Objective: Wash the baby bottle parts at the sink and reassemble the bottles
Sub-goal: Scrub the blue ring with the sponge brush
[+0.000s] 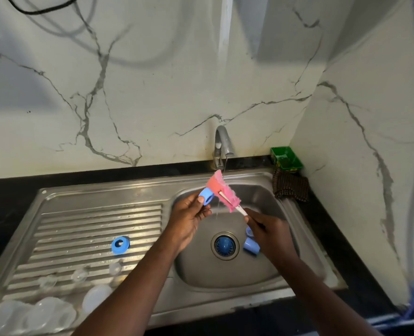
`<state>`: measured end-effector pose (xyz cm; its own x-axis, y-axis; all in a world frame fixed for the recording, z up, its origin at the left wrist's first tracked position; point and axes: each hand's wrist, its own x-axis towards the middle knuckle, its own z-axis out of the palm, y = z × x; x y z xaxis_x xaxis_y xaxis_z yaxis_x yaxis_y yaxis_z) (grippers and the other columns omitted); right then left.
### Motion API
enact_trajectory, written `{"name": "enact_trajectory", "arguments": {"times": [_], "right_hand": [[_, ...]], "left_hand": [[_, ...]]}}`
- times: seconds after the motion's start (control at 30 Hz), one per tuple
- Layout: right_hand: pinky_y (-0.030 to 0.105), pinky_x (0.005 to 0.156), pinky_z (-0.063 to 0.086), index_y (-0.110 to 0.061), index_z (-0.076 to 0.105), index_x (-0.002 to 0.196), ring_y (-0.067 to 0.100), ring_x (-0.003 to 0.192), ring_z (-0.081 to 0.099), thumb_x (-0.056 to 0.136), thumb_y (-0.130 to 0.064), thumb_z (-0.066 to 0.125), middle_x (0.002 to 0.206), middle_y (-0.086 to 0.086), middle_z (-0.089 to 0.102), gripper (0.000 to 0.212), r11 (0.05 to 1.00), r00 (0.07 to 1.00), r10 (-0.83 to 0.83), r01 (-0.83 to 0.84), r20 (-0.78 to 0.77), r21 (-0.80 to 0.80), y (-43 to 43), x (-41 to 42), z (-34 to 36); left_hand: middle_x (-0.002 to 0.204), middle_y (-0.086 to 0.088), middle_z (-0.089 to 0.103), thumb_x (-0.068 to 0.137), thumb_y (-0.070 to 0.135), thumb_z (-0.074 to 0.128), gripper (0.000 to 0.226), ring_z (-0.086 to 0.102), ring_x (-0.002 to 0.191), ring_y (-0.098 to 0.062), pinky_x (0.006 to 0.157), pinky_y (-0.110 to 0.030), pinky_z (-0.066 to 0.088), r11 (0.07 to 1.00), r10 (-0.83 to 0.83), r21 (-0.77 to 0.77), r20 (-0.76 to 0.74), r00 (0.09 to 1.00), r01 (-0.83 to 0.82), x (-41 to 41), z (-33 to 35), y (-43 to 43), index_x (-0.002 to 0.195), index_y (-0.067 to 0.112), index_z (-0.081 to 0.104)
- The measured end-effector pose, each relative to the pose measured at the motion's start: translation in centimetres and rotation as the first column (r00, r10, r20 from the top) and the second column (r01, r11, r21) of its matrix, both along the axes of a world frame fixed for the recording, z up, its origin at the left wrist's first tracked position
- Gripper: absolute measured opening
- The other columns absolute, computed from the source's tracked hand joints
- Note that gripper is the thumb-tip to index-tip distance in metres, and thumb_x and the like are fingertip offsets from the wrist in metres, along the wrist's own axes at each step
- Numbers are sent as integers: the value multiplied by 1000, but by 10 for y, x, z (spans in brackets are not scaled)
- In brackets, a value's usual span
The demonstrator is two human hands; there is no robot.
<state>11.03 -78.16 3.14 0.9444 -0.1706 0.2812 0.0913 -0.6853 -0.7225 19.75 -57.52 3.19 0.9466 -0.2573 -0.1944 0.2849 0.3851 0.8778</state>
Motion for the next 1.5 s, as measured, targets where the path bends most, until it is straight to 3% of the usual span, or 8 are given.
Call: {"name": "enact_trajectory", "arguments": {"times": [0.4,0.5,0.7,0.87,1.0,1.2,1.33,1.5], "right_hand": [[30,53,44,-42,62,125,3,52,40,90,-40,59,56,-8,45,36,998,995,-12,18,100,-55,-25,5,-6],[27,53,42,-51,50,130,0,52,41,90,-40,58,58,-4,48,42,999,991,41,-37,124,-38,-28,2,-3],[19,53,38,-31,72,119,0,53,43,90,-28,65,60,-13,50,31,998,993,-4,11,118,-54,-41,6,-4],[12,54,35,-31,72,119,-5,53,49,90,-19,69,58,-15,53,31,999,993,-24,28,113,-38,-55,6,-6],[26,56,47,-34,70,122,4,58,56,93,-37,57,65,-9,62,32,988,991,80,-65,109,-137,-55,6,-7],[13,52,32,-30,73,117,0,54,46,90,-35,58,54,-12,43,31,996,993,17,-6,116,-86,-59,4,-9],[27,55,45,-33,71,119,4,54,47,91,-37,56,60,-12,51,32,997,995,36,-29,97,-76,-67,4,-12],[19,56,42,-28,72,121,4,57,51,93,-36,57,63,-10,57,32,994,982,102,-93,161,-62,-67,3,-8]], "left_hand": [[109,-10,73,98,3,53,25,69,101,-19,91,-29,58,995,40,-95,-8,999,-40,2,13,-22,119,7,66],[109,-10,75,97,2,54,26,70,100,-19,87,-29,60,992,45,-114,-26,999,-48,2,15,-26,118,8,67],[104,-6,76,96,4,58,26,67,86,-11,74,-23,55,996,78,-40,-22,997,-79,5,15,-34,118,14,69],[112,-10,74,99,-2,50,31,72,97,-18,86,-30,58,991,65,-113,-28,997,-68,7,16,-37,126,6,62],[110,-12,75,100,-7,43,29,71,105,-22,92,-31,58,986,55,-157,-42,998,-61,5,15,-44,121,0,62],[108,-18,74,103,-5,38,27,72,102,-27,93,-34,57,971,55,-227,-114,992,-80,2,20,-49,114,-3,63],[99,-14,76,103,3,43,21,73,96,-23,94,-35,56,981,67,-173,-111,992,-85,1,22,-53,104,-2,64],[95,-3,76,99,8,54,14,70,98,-16,94,-31,55,997,34,69,51,998,-37,-2,16,-58,101,6,68]]}}
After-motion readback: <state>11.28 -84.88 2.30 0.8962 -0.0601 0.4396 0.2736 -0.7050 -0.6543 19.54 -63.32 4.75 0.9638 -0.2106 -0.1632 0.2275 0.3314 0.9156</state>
